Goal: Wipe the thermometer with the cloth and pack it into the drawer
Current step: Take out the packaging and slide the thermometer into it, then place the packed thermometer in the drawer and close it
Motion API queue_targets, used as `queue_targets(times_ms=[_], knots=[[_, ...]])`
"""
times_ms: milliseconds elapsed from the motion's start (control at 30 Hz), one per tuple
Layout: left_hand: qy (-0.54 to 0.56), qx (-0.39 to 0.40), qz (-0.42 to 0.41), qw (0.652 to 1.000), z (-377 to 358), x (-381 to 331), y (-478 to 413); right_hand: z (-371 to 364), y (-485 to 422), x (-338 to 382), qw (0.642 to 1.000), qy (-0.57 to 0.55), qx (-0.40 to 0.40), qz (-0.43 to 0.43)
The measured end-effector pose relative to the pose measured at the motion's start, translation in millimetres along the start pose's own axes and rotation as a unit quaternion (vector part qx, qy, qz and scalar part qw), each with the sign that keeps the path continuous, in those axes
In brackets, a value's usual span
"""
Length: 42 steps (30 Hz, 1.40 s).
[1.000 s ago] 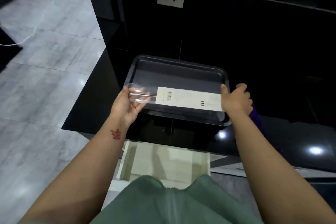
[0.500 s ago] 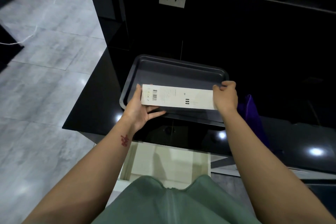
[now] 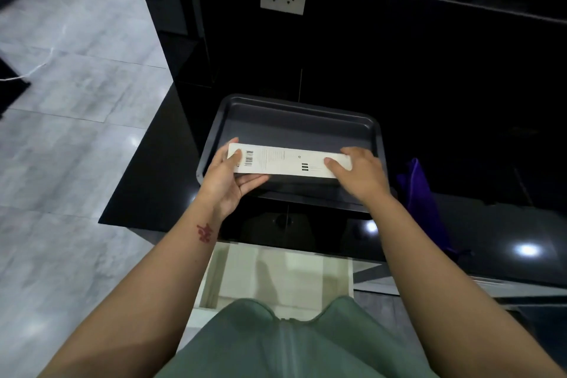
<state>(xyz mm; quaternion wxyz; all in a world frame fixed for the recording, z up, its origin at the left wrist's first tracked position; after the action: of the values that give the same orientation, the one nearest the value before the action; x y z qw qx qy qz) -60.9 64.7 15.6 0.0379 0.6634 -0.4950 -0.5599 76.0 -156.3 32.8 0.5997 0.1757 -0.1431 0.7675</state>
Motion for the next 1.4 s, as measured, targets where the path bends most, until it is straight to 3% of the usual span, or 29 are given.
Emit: queue_targets(times_ms=[167,267,367,500,567,667,800,933,1000,1167,1300,1400], knots=[[0.009,-0.048,0.011,0.999,0.2,-5.7,-0.4,6.1,6.1,11.4,0.983,0.130,0.087,0.092],[0.020,-0.062,0.019,0.998,2.4,-9.9,0.3,9.4,6.5,15.3,0.969,0.203,0.053,0.129],[0.027,-0.011,0.032,0.999,1.9,-16.8,3.9,13.1,4.7,18.7,0.967,0.207,0.039,0.141],[-0.037,0.027,-0.001,0.999,9.2,-21.5,-2.3,19.1,3.2,25.3,0.963,0.168,0.165,0.127],[-0.028,0.056,-0.013,0.998,15.3,-17.4,-3.4,17.7,5.1,24.2,0.960,0.085,0.254,0.087],[-0.022,0.113,0.000,0.993,17.7,-6.8,5.7,17.5,15.9,20.7,0.919,-0.037,0.393,-0.011],[-0.011,0.123,0.020,0.992,5.7,5.9,11.2,26.1,27.0,20.9,0.871,-0.024,0.489,-0.038],[-0.039,0.062,0.021,0.997,16.3,45.3,41.2,21.3,82.0,-4.2,0.874,-0.042,0.478,-0.073],[-0.026,0.029,0.013,0.999,18.4,48.4,39.6,17.1,83.2,-8.1,0.902,-0.050,0.425,-0.057],[0.017,-0.038,0.000,0.999,19.7,46.3,43.7,11.9,72.8,-0.4,0.969,0.033,0.240,0.043],[0.050,-0.079,-0.017,0.995,25.0,62.9,65.2,9.7,100.2,-1.0,0.974,0.104,0.135,0.148],[0.052,-0.117,-0.016,0.992,29.8,82.0,86.1,7.4,124.3,-6.7,0.965,0.131,0.101,0.202]])
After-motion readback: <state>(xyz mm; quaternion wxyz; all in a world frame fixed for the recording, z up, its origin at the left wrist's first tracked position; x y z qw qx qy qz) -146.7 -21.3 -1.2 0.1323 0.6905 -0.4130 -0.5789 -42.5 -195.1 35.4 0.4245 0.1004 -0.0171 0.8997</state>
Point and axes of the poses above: each hand's wrist, its own y-axis away from the middle knuckle, its own z-axis out of the back of the hand, x = y × z, the point moved 2 cm from there along -y, towards the middle knuckle, and after that the axes turned 11 degrees about -x, right-handed, at the moved point
